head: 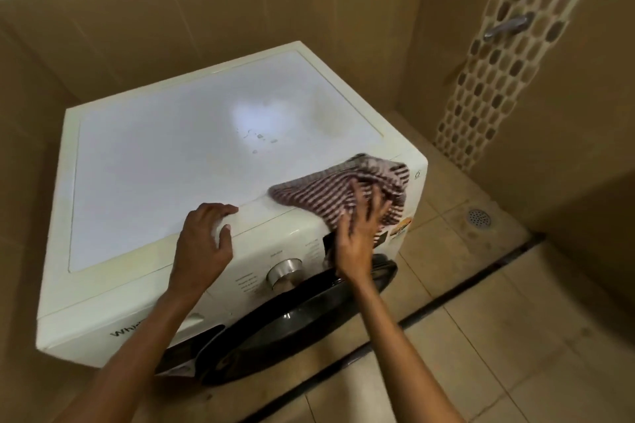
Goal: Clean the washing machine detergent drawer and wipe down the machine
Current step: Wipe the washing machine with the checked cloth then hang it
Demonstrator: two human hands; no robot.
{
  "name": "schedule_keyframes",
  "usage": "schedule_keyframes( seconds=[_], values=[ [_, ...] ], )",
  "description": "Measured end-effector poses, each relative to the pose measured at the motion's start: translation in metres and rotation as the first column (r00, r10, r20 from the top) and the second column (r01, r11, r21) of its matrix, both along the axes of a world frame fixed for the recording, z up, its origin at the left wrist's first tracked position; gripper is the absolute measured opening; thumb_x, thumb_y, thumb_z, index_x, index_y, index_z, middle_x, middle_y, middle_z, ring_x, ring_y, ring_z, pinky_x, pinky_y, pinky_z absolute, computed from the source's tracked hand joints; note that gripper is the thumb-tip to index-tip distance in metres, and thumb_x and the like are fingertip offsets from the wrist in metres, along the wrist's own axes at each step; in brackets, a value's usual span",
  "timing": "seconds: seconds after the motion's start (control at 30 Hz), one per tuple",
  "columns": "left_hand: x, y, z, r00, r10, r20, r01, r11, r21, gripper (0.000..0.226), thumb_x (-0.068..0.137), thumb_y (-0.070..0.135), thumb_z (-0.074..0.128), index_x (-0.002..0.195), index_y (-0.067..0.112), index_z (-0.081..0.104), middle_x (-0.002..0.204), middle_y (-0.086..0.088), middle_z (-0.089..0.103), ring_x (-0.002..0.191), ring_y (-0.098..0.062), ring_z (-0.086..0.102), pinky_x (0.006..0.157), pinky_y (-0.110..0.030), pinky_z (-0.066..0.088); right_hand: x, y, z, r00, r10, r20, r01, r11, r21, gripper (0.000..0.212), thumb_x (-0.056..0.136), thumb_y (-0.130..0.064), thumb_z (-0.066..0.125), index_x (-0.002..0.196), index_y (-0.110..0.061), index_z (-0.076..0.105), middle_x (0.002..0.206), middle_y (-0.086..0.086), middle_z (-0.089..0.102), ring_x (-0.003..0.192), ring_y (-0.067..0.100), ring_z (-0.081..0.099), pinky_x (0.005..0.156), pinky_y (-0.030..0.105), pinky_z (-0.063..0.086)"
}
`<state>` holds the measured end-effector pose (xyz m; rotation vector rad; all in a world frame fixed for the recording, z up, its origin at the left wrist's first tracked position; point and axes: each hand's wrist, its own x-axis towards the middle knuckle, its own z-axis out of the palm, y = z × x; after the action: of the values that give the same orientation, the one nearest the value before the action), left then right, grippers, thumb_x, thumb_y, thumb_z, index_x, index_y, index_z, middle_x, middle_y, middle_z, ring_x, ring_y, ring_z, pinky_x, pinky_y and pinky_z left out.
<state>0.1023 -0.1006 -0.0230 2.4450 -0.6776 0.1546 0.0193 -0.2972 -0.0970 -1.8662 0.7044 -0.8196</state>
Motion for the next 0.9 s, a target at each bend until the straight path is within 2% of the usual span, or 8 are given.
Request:
schedule_keyframes(
  seconds=[0.1, 0.2, 0.37, 0.4, 0.47, 0.53, 0.73, 0.9],
  values=[
    [-0.008, -0.024, 0.003, 0.998, -0.061, -0.023, 0.062, 0.998, 0.027, 0.032, 0.082, -0.001, 0.058, 0.112, 0.010, 0.062, 0.113, -0.005, 0.058, 0.107, -0.025, 0.052, 0.089, -0.030, 0.038, 0.011, -0.067, 0.007, 0.977, -0.211, 0.026, 0.206, 0.969, 0.134, 0.055, 0.091, -0.046, 0.025, 0.144, -0.031, 0.020, 0.158, 0.006, 0.002, 0.146, 0.028, 0.004, 0.112, 0.056, 0.025],
    [-0.018, -0.070, 0.007, 0.979, -0.204, -0.027, 0.205, 0.978, 0.032, 0.031, 0.086, 0.012, 0.054, 0.117, 0.013, 0.059, 0.117, -0.003, 0.056, 0.110, -0.021, 0.051, 0.094, -0.033, 0.040, 0.016, -0.090, 0.021, 0.964, -0.258, -0.069, 0.267, 0.939, 0.219, 0.064, 0.087, -0.043, 0.023, 0.148, -0.024, 0.020, 0.159, 0.006, 0.002, 0.146, 0.028, 0.005, 0.109, 0.056, 0.031],
    [-0.020, -0.144, 0.015, 0.959, -0.272, -0.075, 0.267, 0.961, -0.072, 0.043, 0.093, 0.027, 0.034, 0.129, 0.012, 0.052, 0.130, -0.005, 0.052, 0.120, -0.017, 0.048, 0.099, -0.020, 0.035, -0.001, -0.023, 0.014, 0.972, 0.002, -0.237, -0.072, 0.956, -0.285, 0.060, 0.089, -0.048, 0.019, 0.142, -0.027, 0.035, 0.158, -0.001, 0.008, 0.142, 0.036, -0.015, 0.112, 0.056, -0.011],
    [-0.017, -0.153, 0.014, 0.960, -0.261, -0.098, 0.254, 0.964, -0.078, 0.042, 0.095, 0.024, 0.035, 0.133, 0.013, 0.048, 0.136, -0.006, 0.049, 0.126, -0.017, 0.045, 0.104, -0.022, 0.033, -0.003, -0.020, 0.015, 0.958, 0.042, -0.284, -0.149, 0.919, -0.366, 0.057, 0.088, -0.045, 0.023, 0.137, -0.024, 0.044, 0.154, 0.002, 0.026, 0.143, 0.041, -0.004, 0.111, 0.058, -0.012],
    [-0.009, -0.169, 0.012, 0.945, -0.267, -0.188, 0.268, 0.963, -0.025, 0.047, 0.095, 0.014, 0.039, 0.142, 0.016, 0.036, 0.148, -0.005, 0.036, 0.136, -0.018, 0.035, 0.112, -0.026, 0.025, 0.002, -0.041, 0.026, 0.925, 0.009, -0.379, -0.206, 0.850, -0.484, 0.055, 0.084, -0.044, 0.025, 0.105, -0.013, 0.064, 0.115, 0.013, 0.063, 0.130, 0.043, 0.036, 0.111, 0.065, -0.003],
    [0.002, -0.186, 0.013, 0.917, -0.315, -0.247, 0.341, 0.937, 0.072, 0.053, 0.097, 0.014, 0.036, 0.147, 0.017, 0.023, 0.155, -0.003, 0.023, 0.142, -0.017, 0.025, 0.116, -0.027, 0.019, 0.011, -0.072, 0.044, 0.891, -0.034, -0.452, -0.206, 0.857, -0.471, 0.061, 0.080, -0.048, 0.019, 0.080, -0.007, 0.065, 0.086, 0.011, 0.065, 0.110, 0.031, 0.049, 0.114, 0.060, -0.005],
    [0.034, -0.257, 0.019, 0.860, -0.395, -0.323, 0.468, 0.862, 0.192, 0.053, 0.100, 0.015, 0.028, 0.150, 0.010, 0.009, 0.158, -0.008, 0.007, 0.146, -0.018, 0.009, 0.120, -0.033, 0.011, 0.038, -0.126, 0.071, 0.795, -0.088, -0.600, -0.207, 0.890, -0.406, 0.047, 0.093, -0.041, 0.028, 0.102, -0.014, 0.065, 0.110, 0.006, 0.065, 0.122, 0.024, 0.042, 0.118, 0.050, 0.002],
    [0.022, -0.220, 0.018, 0.792, -0.467, -0.393, 0.555, 0.819, 0.145, 0.058, 0.099, 0.020, 0.034, 0.149, 0.022, 0.006, 0.158, 0.000, 0.005, 0.145, -0.017, 0.010, 0.120, -0.033, 0.012, 0.016, -0.086, 0.060, 0.845, -0.095, -0.526, -0.156, 0.898, -0.412, 0.054, 0.087, -0.041, 0.021, 0.091, -0.011, 0.066, 0.102, 0.009, 0.066, 0.115, 0.028, 0.049, 0.118, 0.048, 0.000]
  ],
)
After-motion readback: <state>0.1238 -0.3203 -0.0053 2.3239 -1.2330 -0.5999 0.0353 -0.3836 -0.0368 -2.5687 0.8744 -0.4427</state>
